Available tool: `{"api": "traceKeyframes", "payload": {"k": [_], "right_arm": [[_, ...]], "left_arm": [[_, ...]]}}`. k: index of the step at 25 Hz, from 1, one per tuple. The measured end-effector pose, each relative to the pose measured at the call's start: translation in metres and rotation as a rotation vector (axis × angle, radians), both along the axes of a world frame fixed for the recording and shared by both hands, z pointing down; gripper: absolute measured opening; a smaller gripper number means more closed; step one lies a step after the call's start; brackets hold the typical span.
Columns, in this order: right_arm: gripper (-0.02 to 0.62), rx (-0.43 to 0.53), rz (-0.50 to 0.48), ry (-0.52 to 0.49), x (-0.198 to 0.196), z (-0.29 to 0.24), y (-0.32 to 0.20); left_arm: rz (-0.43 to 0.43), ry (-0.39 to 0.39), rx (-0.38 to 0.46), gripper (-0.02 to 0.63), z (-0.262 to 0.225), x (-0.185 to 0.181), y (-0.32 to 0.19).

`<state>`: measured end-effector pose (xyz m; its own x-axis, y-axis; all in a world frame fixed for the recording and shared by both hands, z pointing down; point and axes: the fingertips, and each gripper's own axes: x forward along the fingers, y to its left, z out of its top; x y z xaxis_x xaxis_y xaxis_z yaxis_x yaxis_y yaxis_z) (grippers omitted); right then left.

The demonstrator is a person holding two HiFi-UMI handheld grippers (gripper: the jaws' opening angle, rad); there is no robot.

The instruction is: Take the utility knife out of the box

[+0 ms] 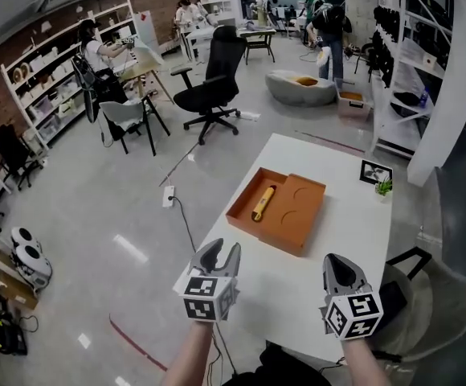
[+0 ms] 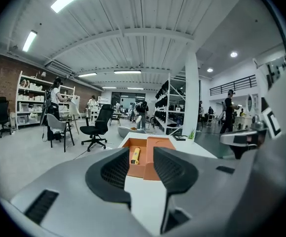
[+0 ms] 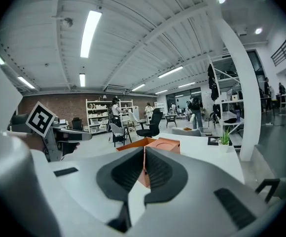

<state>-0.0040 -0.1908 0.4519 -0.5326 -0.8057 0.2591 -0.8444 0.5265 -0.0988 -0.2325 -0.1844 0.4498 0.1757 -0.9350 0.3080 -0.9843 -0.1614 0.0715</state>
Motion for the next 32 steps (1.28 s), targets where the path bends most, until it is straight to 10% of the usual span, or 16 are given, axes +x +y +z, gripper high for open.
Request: {"api": "traceKeyframes", "payload": {"k": [32], "right_arm": [[0.002,-0.074,0.029,0.014,0.005,0.036,-0.123]], "left_arm": [[0.174,-0.151,-0.268,0.13,0.068,0.026,-0.22]]}}
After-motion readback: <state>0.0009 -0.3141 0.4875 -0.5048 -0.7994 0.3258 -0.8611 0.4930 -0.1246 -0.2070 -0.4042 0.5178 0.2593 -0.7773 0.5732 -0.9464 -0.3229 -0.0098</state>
